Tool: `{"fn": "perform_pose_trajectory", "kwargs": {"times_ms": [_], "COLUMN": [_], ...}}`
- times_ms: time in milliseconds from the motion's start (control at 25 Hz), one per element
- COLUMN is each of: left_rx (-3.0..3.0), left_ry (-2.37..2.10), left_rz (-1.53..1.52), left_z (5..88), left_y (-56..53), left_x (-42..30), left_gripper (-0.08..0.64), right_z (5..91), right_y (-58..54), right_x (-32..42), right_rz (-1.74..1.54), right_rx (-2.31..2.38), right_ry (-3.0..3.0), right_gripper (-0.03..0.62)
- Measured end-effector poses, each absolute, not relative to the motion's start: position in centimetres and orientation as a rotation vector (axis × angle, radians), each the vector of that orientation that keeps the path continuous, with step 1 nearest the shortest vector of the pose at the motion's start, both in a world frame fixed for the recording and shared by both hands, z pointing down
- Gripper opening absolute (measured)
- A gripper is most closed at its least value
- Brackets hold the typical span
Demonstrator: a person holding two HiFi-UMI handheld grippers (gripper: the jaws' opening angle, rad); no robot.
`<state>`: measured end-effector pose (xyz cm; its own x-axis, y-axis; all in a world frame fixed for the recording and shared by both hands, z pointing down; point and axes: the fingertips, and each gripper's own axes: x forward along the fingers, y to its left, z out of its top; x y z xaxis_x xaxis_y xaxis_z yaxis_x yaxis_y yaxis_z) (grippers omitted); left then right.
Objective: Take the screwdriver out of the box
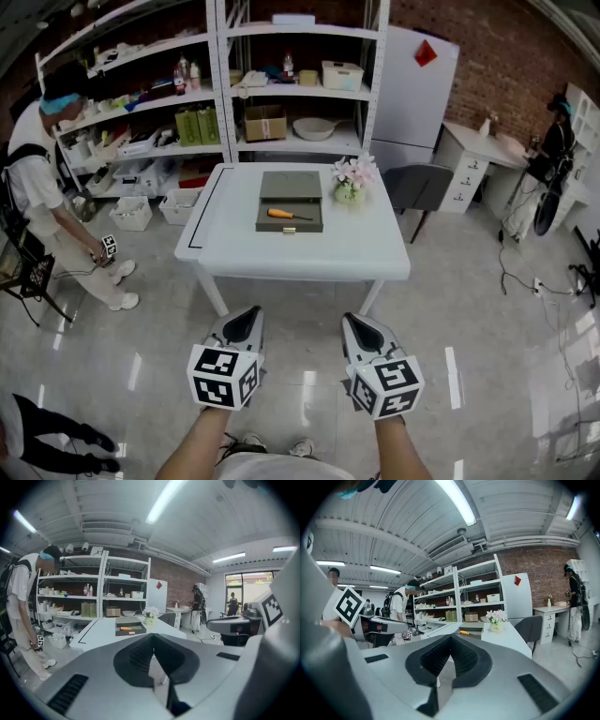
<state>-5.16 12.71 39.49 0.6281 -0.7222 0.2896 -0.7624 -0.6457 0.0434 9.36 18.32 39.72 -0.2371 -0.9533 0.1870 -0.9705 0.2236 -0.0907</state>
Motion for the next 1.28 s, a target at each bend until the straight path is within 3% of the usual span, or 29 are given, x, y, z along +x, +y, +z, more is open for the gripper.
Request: {"fn": "perform_pose_trajectory", "kwargs": {"times_ms": [640,1280], "left_rx": [2.676,2.658], "left_ry": [-1.23,-1.193], "left_rz": [0.356,0.349], "left_z": [40.9,42.8], "left_y": [10.2,-3.3], "left_x": [-3.4,-3.6], "left_gripper": [0.006,0.006], "right_z": [40.8,42.8], "right_y": [15.7,2.5], "right_x": [10.7,9.8], "right_rz": [0.266,0.29], "right_rx": [1.849,1.818], "right_ry": [-2.394,-2.363], "right_gripper": [0.008,0.055]}}
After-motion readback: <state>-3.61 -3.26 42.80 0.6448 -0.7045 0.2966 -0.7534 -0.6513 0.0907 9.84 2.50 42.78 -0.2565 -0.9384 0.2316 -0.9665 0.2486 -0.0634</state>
